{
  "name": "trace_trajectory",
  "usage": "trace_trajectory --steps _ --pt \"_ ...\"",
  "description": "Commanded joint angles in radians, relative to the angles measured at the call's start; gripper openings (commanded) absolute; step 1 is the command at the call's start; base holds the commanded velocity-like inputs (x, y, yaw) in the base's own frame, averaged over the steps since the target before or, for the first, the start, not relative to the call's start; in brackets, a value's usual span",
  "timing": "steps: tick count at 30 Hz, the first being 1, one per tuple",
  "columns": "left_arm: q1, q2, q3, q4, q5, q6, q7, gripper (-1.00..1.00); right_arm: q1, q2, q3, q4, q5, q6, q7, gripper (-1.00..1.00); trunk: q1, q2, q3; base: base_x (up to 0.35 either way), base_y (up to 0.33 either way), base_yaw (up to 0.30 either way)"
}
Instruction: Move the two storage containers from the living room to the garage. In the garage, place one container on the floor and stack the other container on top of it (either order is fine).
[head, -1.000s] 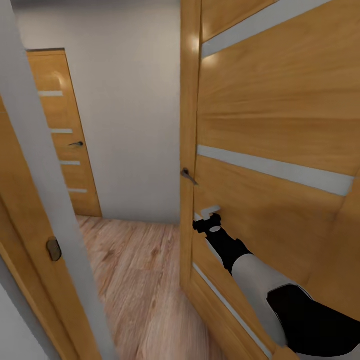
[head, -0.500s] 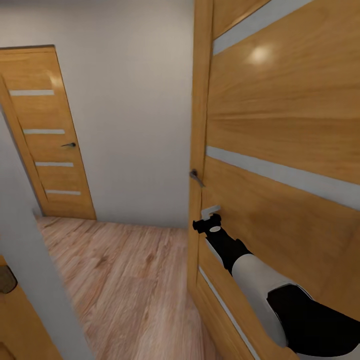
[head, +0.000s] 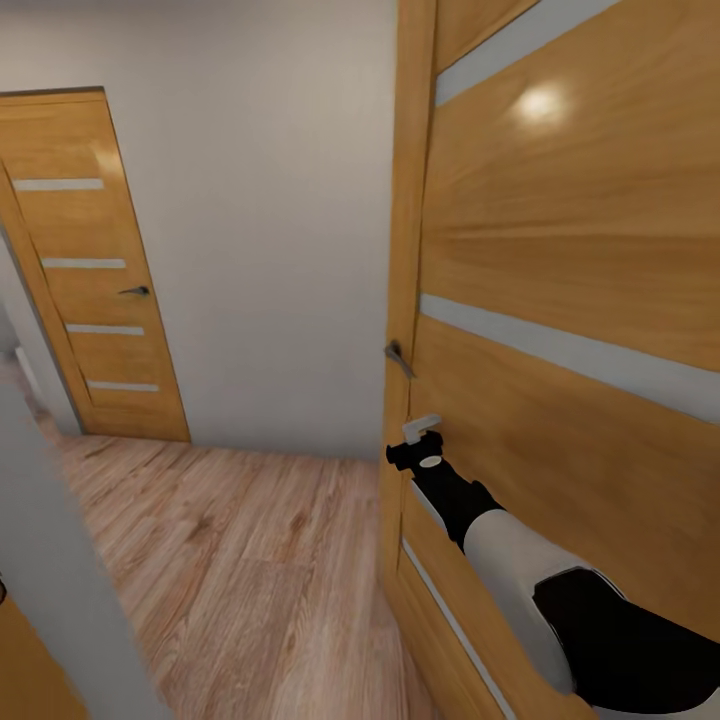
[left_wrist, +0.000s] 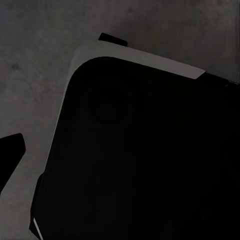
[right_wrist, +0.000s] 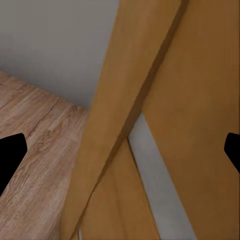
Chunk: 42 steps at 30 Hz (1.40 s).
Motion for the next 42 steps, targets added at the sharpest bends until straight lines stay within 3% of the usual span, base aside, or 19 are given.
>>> trace_trajectory --steps 1,19,26,32,41,42 --pt "0.000 0.000 0.002 0.000 0.004 -0.002 -0.001 1.00 -0.001 0.000 0.002 -0.001 0.016 0.009 -0.009 1.00 0.000 0.000 -0.001 0.283 0.000 0.000" --pt "0.000 0.000 0.002 0.000 0.003 -0.002 -0.001 1.00 -0.001 0.000 0.002 0.000 0.016 0.008 -0.009 1.00 0.000 0.000 -0.001 0.299 0.000 0.000" --pt "0.000 0.000 0.002 0.000 0.003 -0.002 -0.001 1.00 -0.001 0.000 0.002 0.021 0.018 -0.001 -0.010 1.00 0.000 0.000 -0.001 0.050 0.000 0.000" --pt "0.000 0.000 0.002 0.000 0.003 -0.002 -0.001 1.00 -0.001 0.000 0.003 0.084 0.014 -0.089 -0.015 1.00 0.000 0.000 -0.001 0.002 0.000 0.000" --pt "0.000 0.000 0.002 0.000 0.003 -0.002 -0.001 1.00 -0.001 0.000 0.000 0.093 0.012 -0.093 -0.055 1.00 0.000 0.000 -0.001 0.000 0.000 0.000" --pt "0.000 0.000 0.002 0.000 0.004 -0.002 -0.001 1.00 -0.001 -0.009 -0.002 0.093 0.012 -0.092 -0.056 1.00 0.000 0.000 -0.001 0.000 0.000 0.000"
